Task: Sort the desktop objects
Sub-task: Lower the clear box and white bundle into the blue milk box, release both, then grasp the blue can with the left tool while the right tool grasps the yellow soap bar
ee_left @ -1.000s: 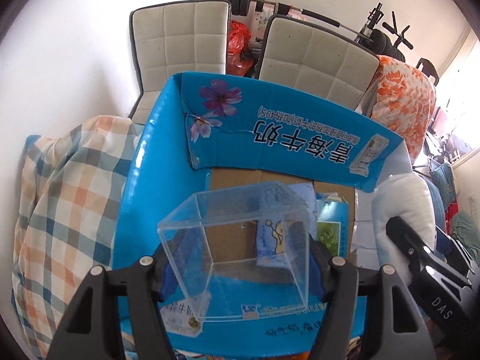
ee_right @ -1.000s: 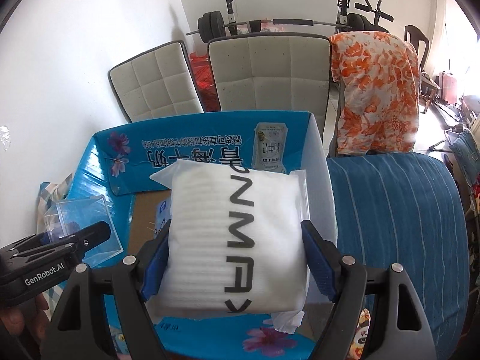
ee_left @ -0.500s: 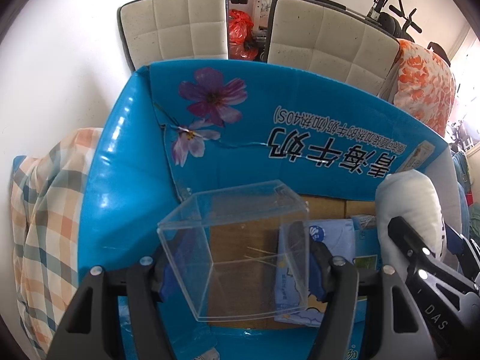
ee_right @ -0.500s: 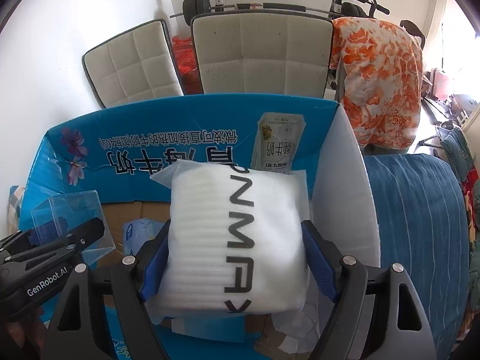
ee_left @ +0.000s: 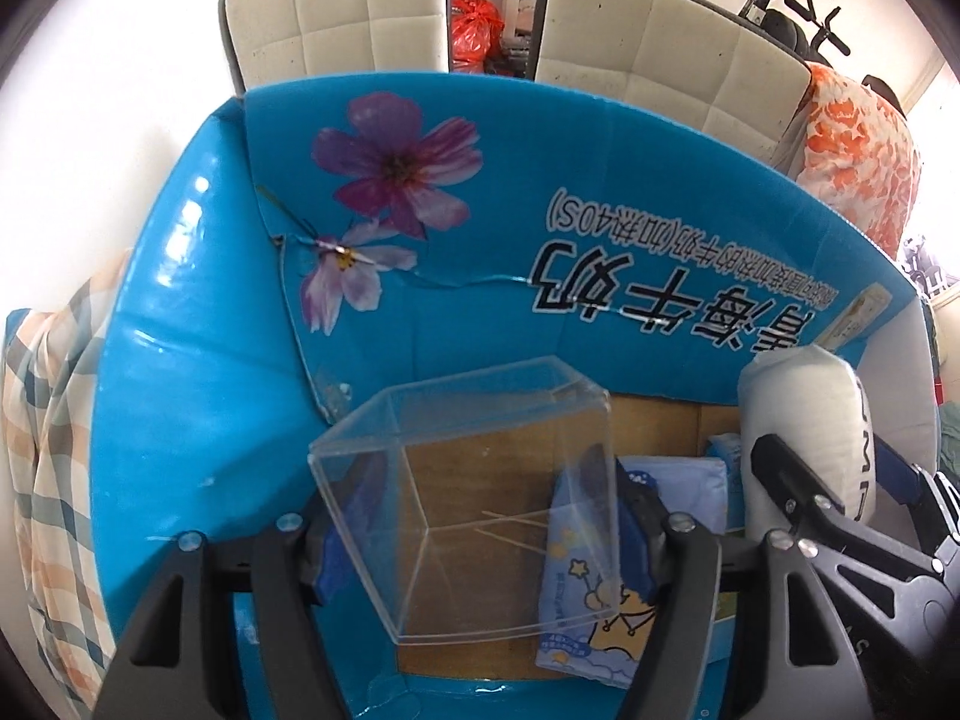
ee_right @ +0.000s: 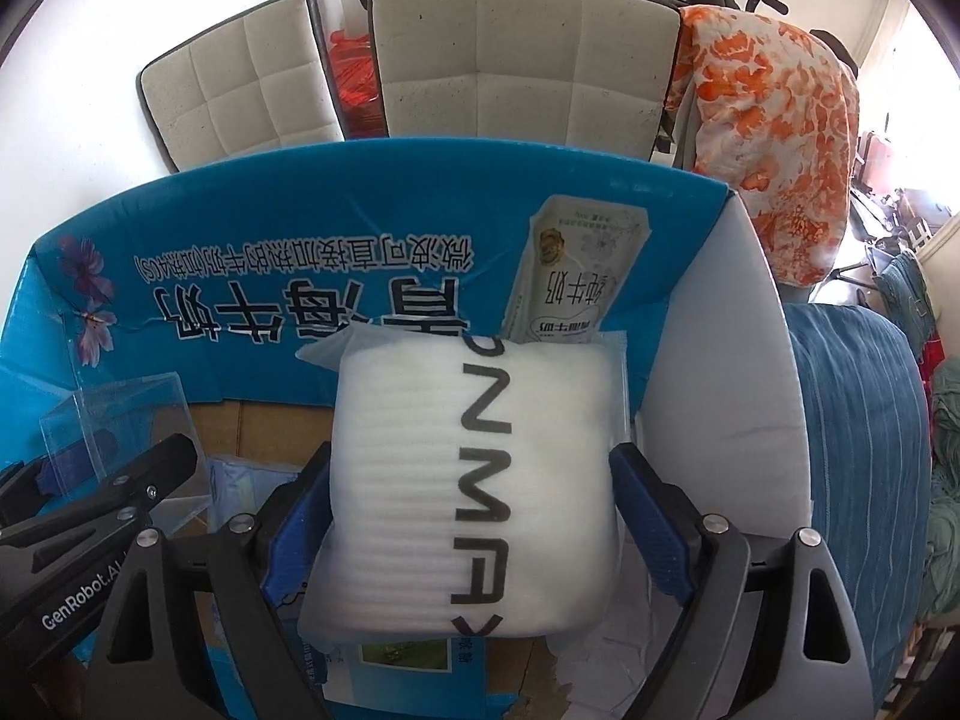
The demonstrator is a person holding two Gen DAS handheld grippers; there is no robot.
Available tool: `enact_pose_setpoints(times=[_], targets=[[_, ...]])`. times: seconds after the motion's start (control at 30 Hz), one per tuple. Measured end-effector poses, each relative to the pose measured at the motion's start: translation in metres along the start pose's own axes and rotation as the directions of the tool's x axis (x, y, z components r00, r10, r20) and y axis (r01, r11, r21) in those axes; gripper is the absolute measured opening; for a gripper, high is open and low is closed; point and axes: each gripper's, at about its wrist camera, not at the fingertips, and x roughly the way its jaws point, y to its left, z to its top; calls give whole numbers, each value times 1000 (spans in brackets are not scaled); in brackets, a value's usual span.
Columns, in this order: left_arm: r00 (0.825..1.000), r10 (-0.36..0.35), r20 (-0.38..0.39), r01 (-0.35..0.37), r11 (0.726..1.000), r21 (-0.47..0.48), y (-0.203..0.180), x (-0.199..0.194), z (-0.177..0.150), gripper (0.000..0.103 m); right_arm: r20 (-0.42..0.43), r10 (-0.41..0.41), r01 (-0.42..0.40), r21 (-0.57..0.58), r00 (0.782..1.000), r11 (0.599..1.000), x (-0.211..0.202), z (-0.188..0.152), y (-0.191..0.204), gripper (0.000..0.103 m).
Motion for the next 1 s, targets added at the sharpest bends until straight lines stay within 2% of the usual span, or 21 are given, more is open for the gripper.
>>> enact_pose_setpoints(times=[0.07,0.2,0.33,0.47,0.57,0.67,0.77,0.87,1.0], targets=[[1000,-24,-17,24,1000,6,1,-2,0,72,-10,6,-6,-18,1000,1000,-3,-1,1,91],[992,-127,-18,126,991,-38,11,-16,-1,82,8,126,-126,50,992,991,-20,-3,-15,98],[983,-183,23,185,979,-85,26,-47,-6,87,44,181,-185,105,982,977,-47,-12,-34,100],[977,-199,71,205,975,-83,40,-91,-23,90,97,226,-237,137,969,962,-84,-27,-51,100],[975,-205,80,211,974,-77,55,-122,-56,90,113,266,-279,125,957,952,-113,-45,-65,100],[981,-189,46,192,978,-81,65,-145,-104,92,104,264,-273,86,959,958,-142,-76,-77,100],[978,-205,-43,201,977,-69,55,-139,-155,94,54,277,-279,43,959,959,-161,-122,-83,100],[969,-210,-127,204,977,-62,39,-118,-197,94,-54,282,-283,-15,958,959,-163,-182,-78,100],[960,-195,-202,190,981,-47,16,-84,-220,94,-187,256,-271,-55,948,961,-154,-268,-67,100]])
